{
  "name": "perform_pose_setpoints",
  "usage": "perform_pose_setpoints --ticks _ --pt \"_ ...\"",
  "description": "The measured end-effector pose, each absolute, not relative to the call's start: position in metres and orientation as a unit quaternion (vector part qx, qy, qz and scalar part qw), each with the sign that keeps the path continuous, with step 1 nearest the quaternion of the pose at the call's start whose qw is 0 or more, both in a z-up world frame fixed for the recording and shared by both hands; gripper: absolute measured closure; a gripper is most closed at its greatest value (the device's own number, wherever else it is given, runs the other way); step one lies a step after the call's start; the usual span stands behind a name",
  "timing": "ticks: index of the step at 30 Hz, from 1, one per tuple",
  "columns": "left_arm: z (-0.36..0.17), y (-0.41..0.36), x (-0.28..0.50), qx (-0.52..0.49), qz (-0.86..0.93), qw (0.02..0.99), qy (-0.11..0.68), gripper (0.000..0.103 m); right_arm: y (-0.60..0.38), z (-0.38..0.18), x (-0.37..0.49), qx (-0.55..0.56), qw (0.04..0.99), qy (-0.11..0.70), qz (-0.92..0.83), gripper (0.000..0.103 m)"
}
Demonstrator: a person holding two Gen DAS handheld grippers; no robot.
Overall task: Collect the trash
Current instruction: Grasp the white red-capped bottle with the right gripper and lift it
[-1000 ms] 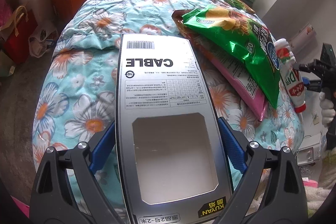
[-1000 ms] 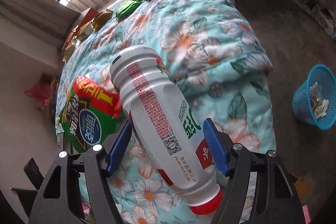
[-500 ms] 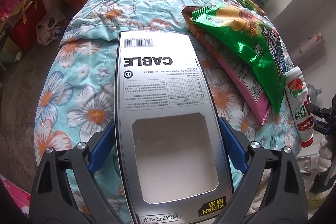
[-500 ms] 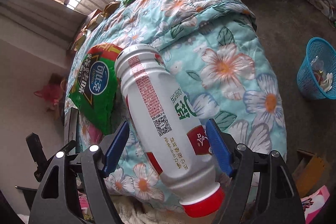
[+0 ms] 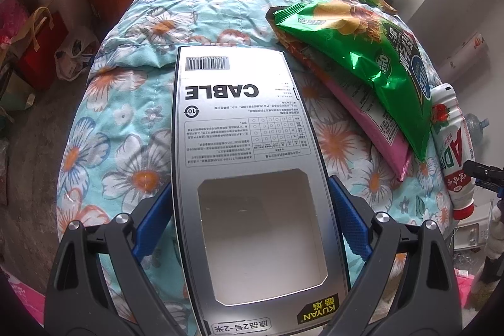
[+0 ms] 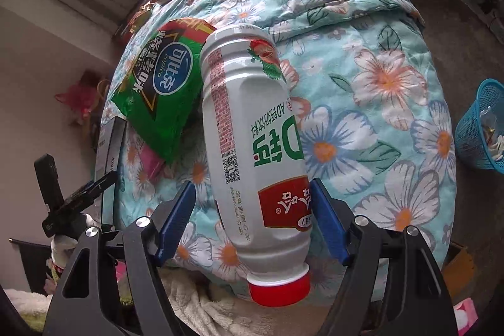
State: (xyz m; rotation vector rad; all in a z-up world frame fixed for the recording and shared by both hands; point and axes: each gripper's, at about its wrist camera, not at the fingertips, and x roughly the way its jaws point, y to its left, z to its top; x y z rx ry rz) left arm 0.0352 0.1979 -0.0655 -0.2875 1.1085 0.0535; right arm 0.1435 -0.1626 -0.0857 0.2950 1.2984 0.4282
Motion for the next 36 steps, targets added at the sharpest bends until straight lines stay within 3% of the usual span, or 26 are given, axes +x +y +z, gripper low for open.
perform_pose_setpoints --ticks 8,19,32,36 --pt "-0.061 0.192 0.019 -0.128 -0.034 0.84 0.525 0.015 -0.184 -0.099 0.124 0.254 0.739 0.602 0.163 0.046" --pt "-0.066 0.182 0.026 -0.097 -0.002 0.838 0.537 0.014 -0.157 -0.091 0.128 0.17 0.771 0.591 0.165 0.032" --pt "-0.064 0.176 0.03 -0.079 0.022 0.845 0.529 0.016 -0.146 -0.099 0.144 0.186 0.769 0.587 0.173 0.032" --pt "-0.063 0.174 0.028 -0.074 0.028 0.847 0.525 0.016 -0.148 -0.101 0.142 0.189 0.769 0.586 0.17 0.038"
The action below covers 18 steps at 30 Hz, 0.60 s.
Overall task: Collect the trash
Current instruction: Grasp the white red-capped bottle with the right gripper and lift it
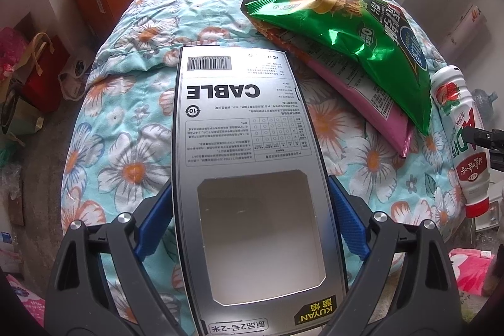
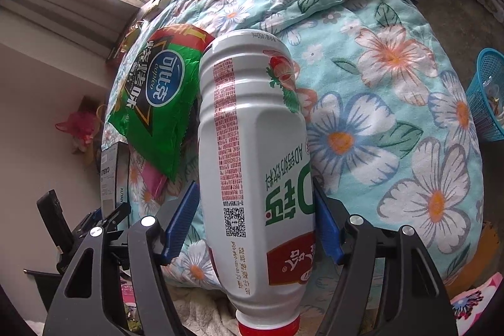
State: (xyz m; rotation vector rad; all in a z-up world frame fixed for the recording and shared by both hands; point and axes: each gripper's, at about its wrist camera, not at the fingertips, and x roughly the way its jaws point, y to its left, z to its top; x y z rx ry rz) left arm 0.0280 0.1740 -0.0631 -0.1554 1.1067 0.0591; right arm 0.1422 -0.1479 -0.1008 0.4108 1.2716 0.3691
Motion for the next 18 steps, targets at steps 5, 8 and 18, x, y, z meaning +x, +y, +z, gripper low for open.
perform_pose_setpoints --ticks 5,8,18 --pt "-0.061 0.174 0.023 -0.069 0.035 0.85 0.52 0.017 -0.152 -0.104 0.144 0.203 0.767 0.586 0.165 0.044" --pt "-0.06 0.175 0.021 -0.071 0.039 0.851 0.519 0.017 -0.155 -0.104 0.143 0.21 0.766 0.584 0.165 0.044" --pt "-0.05 0.176 0.012 -0.063 0.052 0.857 0.509 0.017 -0.161 -0.1 0.138 0.221 0.771 0.574 0.167 0.045"
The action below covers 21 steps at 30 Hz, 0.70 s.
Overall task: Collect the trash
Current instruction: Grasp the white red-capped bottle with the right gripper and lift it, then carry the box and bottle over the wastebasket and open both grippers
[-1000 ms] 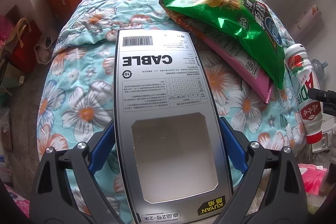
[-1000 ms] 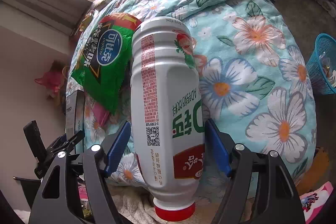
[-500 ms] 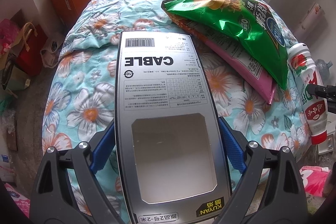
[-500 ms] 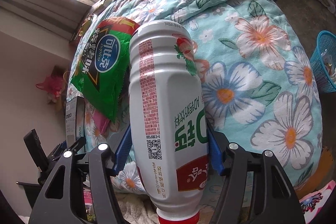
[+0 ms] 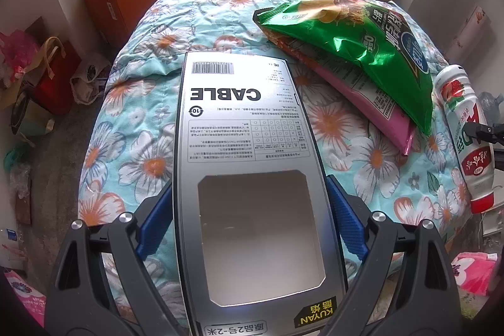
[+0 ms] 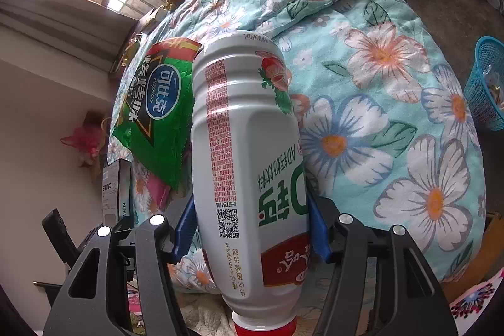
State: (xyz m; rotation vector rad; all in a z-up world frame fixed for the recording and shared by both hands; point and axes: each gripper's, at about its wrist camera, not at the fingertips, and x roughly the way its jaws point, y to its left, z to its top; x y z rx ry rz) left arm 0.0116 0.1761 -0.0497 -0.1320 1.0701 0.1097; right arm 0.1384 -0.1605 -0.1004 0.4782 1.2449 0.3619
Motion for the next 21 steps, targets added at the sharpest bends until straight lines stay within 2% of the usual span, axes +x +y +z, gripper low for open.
perform_pose_setpoints --ticks 13,21 --pt "-0.005 0.167 -0.004 -0.043 0.067 0.882 0.464 0.018 -0.178 -0.078 0.123 0.236 0.787 0.539 0.187 0.045" --pt "0.043 0.121 0.005 0.004 0.027 0.91 0.414 0.018 -0.221 -0.041 0.097 0.265 0.815 0.476 0.194 0.045"
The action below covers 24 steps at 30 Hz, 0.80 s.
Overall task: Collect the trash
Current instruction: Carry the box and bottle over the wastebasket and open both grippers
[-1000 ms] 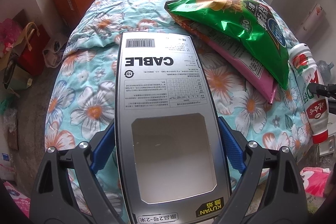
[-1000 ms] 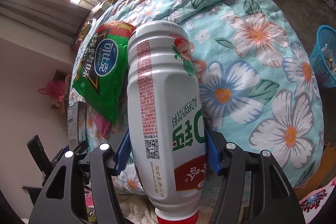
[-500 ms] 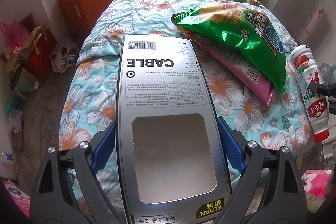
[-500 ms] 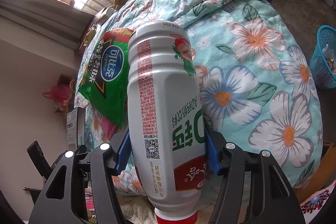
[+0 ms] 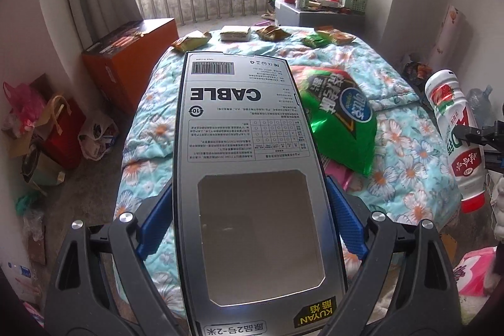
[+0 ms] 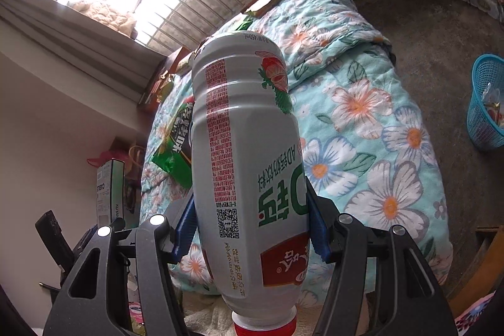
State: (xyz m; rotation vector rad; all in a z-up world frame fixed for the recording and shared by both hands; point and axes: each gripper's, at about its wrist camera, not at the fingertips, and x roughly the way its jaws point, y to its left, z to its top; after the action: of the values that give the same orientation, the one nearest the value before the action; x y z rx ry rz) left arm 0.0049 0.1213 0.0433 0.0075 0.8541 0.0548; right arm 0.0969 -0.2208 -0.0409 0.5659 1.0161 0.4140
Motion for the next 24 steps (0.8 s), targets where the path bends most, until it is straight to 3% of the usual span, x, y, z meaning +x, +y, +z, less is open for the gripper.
perform_pose_setpoints --ticks 6,12,17,24 --pt "0.087 0.05 0.038 0.034 -0.077 0.923 0.376 0.018 -0.294 -0.011 0.078 0.302 0.848 0.411 0.145 0.045" --pt "0.112 -0.058 0.096 0.059 -0.229 0.891 0.387 0.018 -0.387 -0.004 0.053 0.361 0.861 0.353 0.066 0.045" --pt "0.097 -0.173 0.147 0.096 -0.319 0.842 0.424 0.018 -0.458 -0.026 0.041 0.409 0.851 0.329 -0.01 0.045" --pt "0.023 -0.331 0.206 0.139 -0.392 0.764 0.494 0.018 -0.536 -0.102 0.062 0.493 0.797 0.341 -0.078 0.045"
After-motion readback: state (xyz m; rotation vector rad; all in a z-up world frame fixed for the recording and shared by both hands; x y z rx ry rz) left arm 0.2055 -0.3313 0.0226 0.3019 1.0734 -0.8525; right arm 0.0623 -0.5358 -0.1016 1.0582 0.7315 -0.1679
